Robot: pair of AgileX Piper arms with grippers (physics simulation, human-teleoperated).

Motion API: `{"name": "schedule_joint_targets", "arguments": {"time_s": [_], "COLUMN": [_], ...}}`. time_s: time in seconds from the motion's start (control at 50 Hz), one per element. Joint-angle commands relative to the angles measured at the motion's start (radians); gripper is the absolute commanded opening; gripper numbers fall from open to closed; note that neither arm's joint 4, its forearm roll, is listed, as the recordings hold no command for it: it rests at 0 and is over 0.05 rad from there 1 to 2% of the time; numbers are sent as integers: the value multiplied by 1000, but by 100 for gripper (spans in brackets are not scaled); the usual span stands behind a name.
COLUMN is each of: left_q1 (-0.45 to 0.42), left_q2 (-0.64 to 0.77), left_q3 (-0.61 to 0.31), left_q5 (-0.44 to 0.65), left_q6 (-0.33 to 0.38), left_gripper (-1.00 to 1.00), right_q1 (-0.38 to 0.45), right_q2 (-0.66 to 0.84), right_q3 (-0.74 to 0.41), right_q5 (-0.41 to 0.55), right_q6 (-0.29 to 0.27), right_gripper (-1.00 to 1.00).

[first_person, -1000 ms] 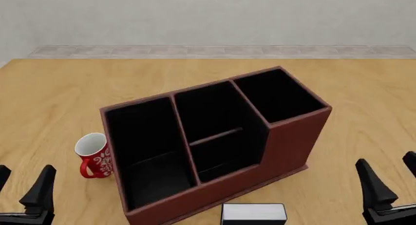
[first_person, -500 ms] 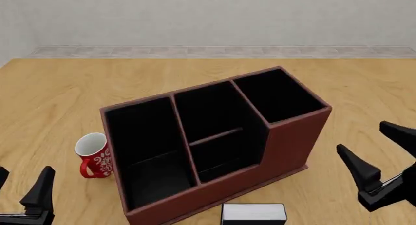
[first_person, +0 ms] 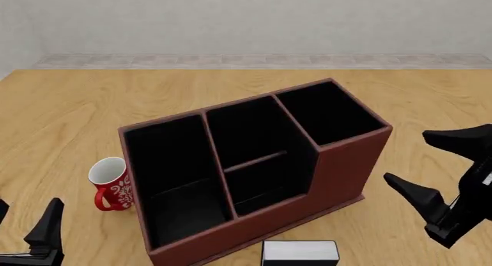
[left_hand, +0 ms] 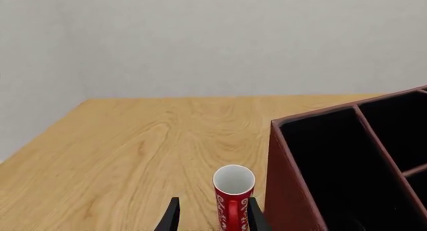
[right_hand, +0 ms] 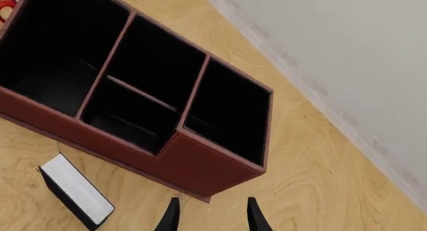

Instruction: Pick up the book and place it in the right compartment of the caddy.

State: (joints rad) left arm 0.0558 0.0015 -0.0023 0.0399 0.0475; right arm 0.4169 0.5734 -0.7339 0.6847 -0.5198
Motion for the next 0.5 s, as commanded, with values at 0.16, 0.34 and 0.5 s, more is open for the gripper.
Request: {"name": "schedule_joint_targets", "arguments": {"time_s": [0.16, 0.34, 0.5], "left_q1": [11, 13, 14], "left_q2": [1, 0, -1], "left_q3": [-2, -6, -15], "left_q5": [8, 16, 20], "left_q6": [11, 14, 12], "left_gripper": [100, 100, 100], "right_q1": [117, 170, 215], "right_q2": [97, 159, 214], "right_q3": [-136, -201, -261], "right_q5": [229, 303, 371], "right_q6": [-52, -65, -81], "right_gripper": [100, 100, 100]}}
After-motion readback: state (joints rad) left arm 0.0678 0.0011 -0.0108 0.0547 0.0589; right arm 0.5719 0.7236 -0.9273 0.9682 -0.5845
